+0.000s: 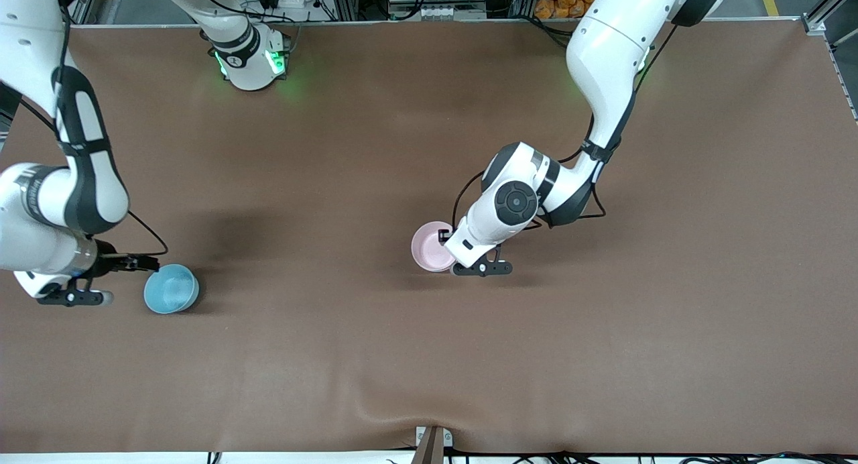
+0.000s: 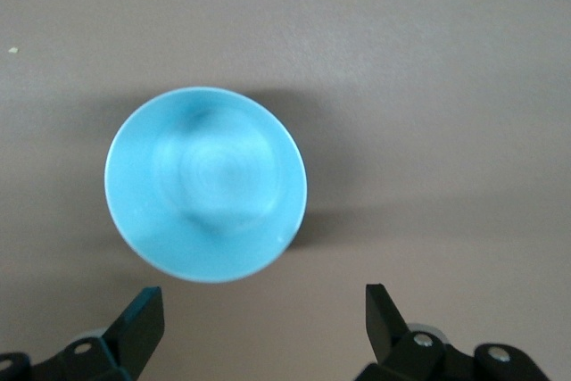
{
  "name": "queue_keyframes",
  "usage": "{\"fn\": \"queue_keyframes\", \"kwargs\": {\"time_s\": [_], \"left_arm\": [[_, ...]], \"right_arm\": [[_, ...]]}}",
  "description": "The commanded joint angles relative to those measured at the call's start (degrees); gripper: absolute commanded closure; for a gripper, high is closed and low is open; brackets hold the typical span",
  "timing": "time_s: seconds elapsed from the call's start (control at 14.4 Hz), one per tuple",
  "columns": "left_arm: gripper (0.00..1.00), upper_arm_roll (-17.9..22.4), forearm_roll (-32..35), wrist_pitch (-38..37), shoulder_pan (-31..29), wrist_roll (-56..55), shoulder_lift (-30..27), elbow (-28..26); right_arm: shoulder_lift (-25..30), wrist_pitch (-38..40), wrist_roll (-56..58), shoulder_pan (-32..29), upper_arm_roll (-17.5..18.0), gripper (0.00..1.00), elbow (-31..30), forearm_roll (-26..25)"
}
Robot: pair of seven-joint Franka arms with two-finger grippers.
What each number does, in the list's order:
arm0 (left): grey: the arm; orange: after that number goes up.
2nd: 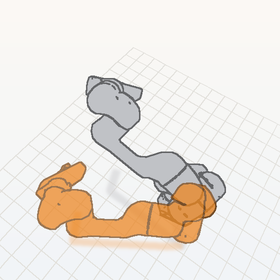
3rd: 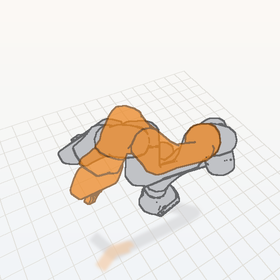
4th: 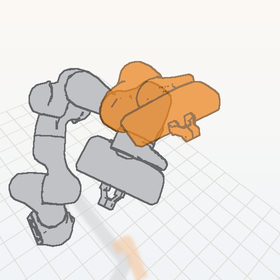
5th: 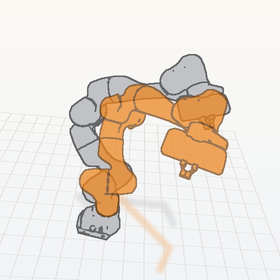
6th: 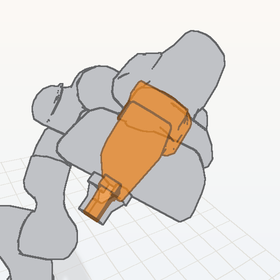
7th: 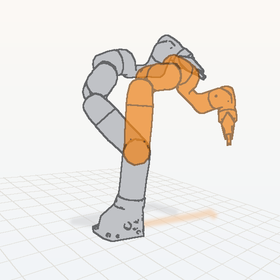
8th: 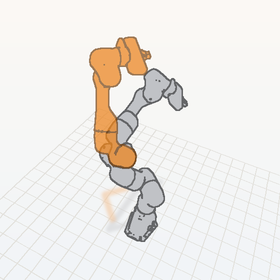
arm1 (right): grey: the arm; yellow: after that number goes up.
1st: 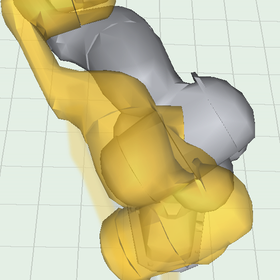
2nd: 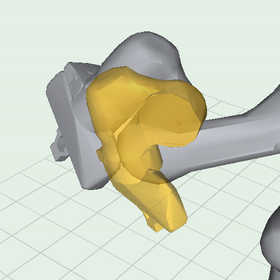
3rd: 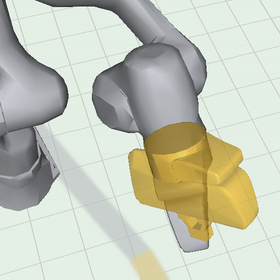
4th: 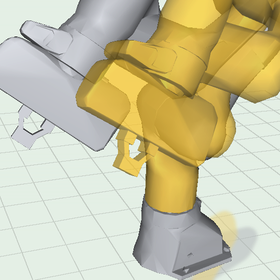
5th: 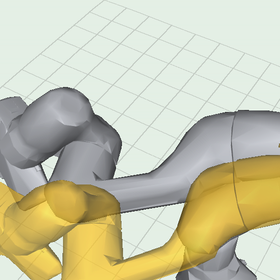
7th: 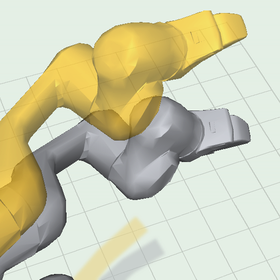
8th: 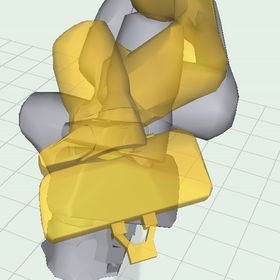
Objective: Stack pink and blue bowls on white bowl
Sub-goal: 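Lower the pink bowl into the white bowl while the right gripper reaches the blue bowl, then grasp the blue bowl rim with the right gripper while the left gripper withdraws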
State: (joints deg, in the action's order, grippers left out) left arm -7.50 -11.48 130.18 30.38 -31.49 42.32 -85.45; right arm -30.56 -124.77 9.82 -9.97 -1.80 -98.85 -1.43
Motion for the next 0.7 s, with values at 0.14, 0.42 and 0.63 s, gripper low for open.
{"fn": "queue_keyframes", "kwargs": {"time_s": [0.14, 0.42, 0.63], "left_arm": [[0.0, 1.96, 0.49, -1.85, -3.29, 0.12, -5.3, -0.07], [0.0, 1.96, 12.52, -6.33, -9.43, 0.55, -9.35, 0.28], [0.0, 1.79, 12.54, -7.31, -13.49, 7.57, -11.02, 0.37]], "right_arm": [[-2.82, -4.24, 0.64, -0.49, 0.13, 0.0, 1.03, -1.38], [-5.38, -6.27, 0.64, -0.57, 0.13, 0.0, 1.03, -1.38], [-7.14, -7.15, 0.55, -1.01, 0.13, 0.23, 1.2, -1.2]]}}
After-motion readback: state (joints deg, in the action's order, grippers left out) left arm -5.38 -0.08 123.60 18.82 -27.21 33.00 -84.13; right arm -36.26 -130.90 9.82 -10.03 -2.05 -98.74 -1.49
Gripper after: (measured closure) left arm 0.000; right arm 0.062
